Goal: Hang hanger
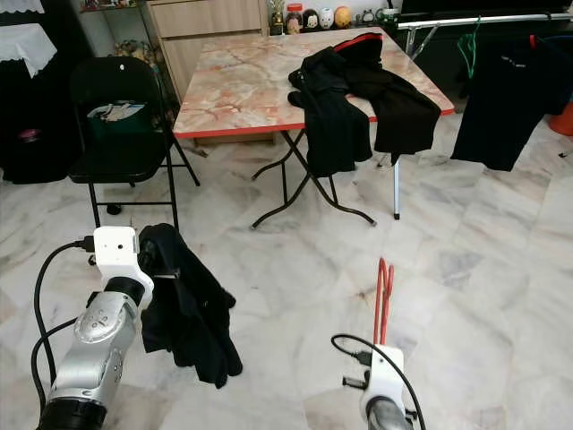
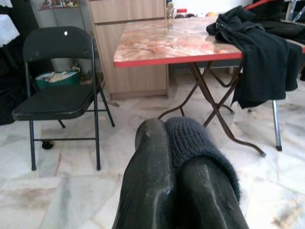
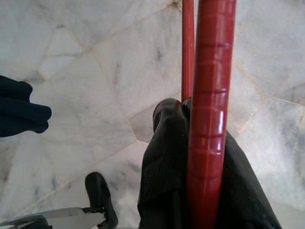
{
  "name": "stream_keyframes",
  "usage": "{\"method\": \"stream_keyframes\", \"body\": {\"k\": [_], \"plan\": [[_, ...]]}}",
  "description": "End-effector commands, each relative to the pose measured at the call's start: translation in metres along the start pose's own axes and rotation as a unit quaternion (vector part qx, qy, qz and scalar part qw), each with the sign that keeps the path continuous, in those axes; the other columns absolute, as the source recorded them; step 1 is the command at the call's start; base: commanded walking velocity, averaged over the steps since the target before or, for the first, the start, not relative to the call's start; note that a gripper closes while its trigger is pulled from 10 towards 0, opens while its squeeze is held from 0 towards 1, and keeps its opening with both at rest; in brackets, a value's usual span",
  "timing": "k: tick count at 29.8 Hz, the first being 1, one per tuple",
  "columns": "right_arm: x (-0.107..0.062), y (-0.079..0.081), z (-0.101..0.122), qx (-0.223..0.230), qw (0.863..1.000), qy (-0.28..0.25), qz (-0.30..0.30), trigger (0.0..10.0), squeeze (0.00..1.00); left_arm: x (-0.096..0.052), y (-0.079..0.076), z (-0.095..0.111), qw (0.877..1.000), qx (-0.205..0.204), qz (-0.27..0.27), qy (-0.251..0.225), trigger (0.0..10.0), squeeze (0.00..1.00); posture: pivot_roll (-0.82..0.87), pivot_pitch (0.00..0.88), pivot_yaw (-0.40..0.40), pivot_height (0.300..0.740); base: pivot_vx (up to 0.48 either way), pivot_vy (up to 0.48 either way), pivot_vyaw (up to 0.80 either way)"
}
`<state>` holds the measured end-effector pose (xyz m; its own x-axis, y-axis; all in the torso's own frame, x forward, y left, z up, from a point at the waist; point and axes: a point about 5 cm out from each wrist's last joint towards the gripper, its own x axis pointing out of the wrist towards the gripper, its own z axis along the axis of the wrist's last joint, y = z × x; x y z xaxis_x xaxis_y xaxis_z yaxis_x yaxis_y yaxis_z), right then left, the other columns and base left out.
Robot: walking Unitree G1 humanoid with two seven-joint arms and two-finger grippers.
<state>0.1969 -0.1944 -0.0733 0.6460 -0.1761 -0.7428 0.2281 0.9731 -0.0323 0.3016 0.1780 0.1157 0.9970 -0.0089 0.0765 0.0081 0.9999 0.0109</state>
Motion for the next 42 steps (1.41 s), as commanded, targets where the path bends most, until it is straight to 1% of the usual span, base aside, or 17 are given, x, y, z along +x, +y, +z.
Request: {"method": "stream_keyframes", "body": {"k": [1, 4, 12, 15, 19, 21, 22, 24, 27, 29, 30, 33, 34, 36, 37, 39, 42], "plan": [[-0.001, 0.001, -0.006, -0.011, 1.0, 0.016, 0.007, 10.0, 0.0, 0.002, 0.003, 0.014, 0.999, 0.006, 0.005, -0.035, 10.0, 0.0, 0.02, 0.004, 0.072, 0.74, 0.446, 0.0, 0.0], [-0.001, 0.001, -0.011, -0.022, 0.999, 0.024, 0.012, 10.0, 0.0, 0.002, 0.003, 0.015, 0.999, 0.006, 0.006, -0.037, 10.0, 0.0, 0.02, 0.004, 0.072, 0.74, 0.446, 0.0, 0.0], [-0.005, 0.008, -0.023, -0.026, 0.998, 0.046, 0.023, 10.0, 0.0, 0.003, 0.001, 0.021, 0.999, 0.008, 0.0, -0.049, 10.0, 0.0, 0.02, 0.007, 0.074, 0.74, 0.475, 0.0, 0.0], [-0.005, 0.014, -0.024, -0.027, 0.998, 0.049, 0.031, 10.0, 0.0, 0.003, 0.001, 0.021, 0.999, 0.007, 0.0, -0.051, 10.0, 0.0, 0.02, 0.007, 0.074, 0.74, 0.48, 0.0, 0.0], [-0.005, 0.029, -0.022, -0.021, 0.997, 0.051, 0.046, 10.0, 0.0, 0.004, -0.001, 0.022, 0.999, 0.007, -0.001, -0.053, 10.0, 0.0, 0.02, 0.007, 0.073, 0.74, 0.48, 0.0, 0.0], [-0.005, 0.029, -0.022, -0.021, 0.997, 0.051, 0.046, 10.0, 0.0, 0.004, -0.001, 0.022, 0.999, 0.007, -0.001, -0.053, 10.0, 0.0, 0.02, 0.007, 0.073, 0.74, 0.48, 0.0, 0.0], [-0.004, 0.033, -0.02, -0.021, 0.997, 0.05, 0.05, 10.0, 0.0, 0.004, -0.001, 0.023, 0.998, 0.008, -0.001, -0.054, 10.0, 0.0, 0.02, 0.007, 0.073, 0.74, 0.48, 0.0, 0.0], [-0.005, 0.041, -0.019, -0.027, 0.996, 0.052, 0.06, 10.0, 0.0, 0.005, -0.001, 0.025, 0.998, 0.008, -0.001, -0.058, 10.0, 0.0, 0.02, 0.008, 0.071, 0.74, 0.48, 0.0, 0.0], [-0.005, 0.046, -0.019, -0.034, 0.996, 0.057, 0.067, 10.0, 0.0, 0.006, 0.0, 0.03, 0.998, 0.009, 0.0, -0.065, 10.0, 0.0, 0.02, 0.008, 0.07, 0.74, 0.48, 0.0, 0.0], [-0.005, 0.049, -0.019, -0.039, 0.995, 0.063, 0.07, 10.0, 0.0, 0.009, 0.0, 0.041, 0.996, 0.008, 0.0, -0.083, 10.0, 0.0, 0.02, 0.008, 0.069, 0.74, 0.48, 0.0, 0.0], [-0.006, 0.051, -0.02, -0.043, 0.994, 0.067, 0.072, 10.0, 0.0, 0.013, 0.0, 0.054, 0.995, 0.01, -0.002, -0.104, 10.0, 0.0, 0.02, 0.008, 0.07, 0.74, 0.48, 0.0, 0.0], [-0.006, 0.053, -0.021, -0.045, 0.994, 0.069, 0.074, 10.0, 0.0, 0.015, -0.001, 0.062, 0.993, 0.012, -0.003, -0.116, 10.0, 0.0, 0.02, 0.007, 0.07, 0.74, 0.48, 0.0, 0.0], [-0.005, 0.051, -0.02, -0.046, 0.994, 0.068, 0.073, 10.0, 0.0, 0.018, -0.001, 0.072, 0.991, 0.013, -0.005, -0.132, 10.0, 0.0, 0.02, 0.007, 0.07, 0.74, 0.48, 0.0, 0.0], [-0.005, 0.048, -0.02, -0.047, 0.994, 0.066, 0.072, 10.0, 0.0, 0.027, -0.001, 0.101, 0.984, 0.013, -0.009, -0.177, 10.0, 0.0, 0.02, 0.006, 0.069, 0.74, 0.48, 0.0, 0.0], [-0.005, 0.047, -0.019, -0.047, 0.994, 0.066, 0.073, 10.0, 0.0, 0.032, -0.002, 0.126, 0.977, 0.017, -0.014, -0.214, 10.0, 0.0, 0.02, 0.006, 0.069, 0.74, 0.48, 0.0, 0.0], [-0.005, 0.047, -0.02, -0.047, 0.994, 0.066, 0.073, 10.0, 0.0, 0.036, -0.002, 0.138, 0.973, 0.017, -0.02, -0.231, 10.0, 0.0, 0.03, 0.004, 0.07, 0.74, 0.48, 0.0, 0.0], [-0.005, 0.047, -0.02, -0.049, 0.994, 0.066, 0.076, 10.0, 0.0, 0.045, -0.006, 0.169, 0.961, 0.034, -0.041, -0.27, 10.0, 0.0, 0.04, 0.0, 0.074, 0.74, 0.48, 0.0, 0.0]]}}
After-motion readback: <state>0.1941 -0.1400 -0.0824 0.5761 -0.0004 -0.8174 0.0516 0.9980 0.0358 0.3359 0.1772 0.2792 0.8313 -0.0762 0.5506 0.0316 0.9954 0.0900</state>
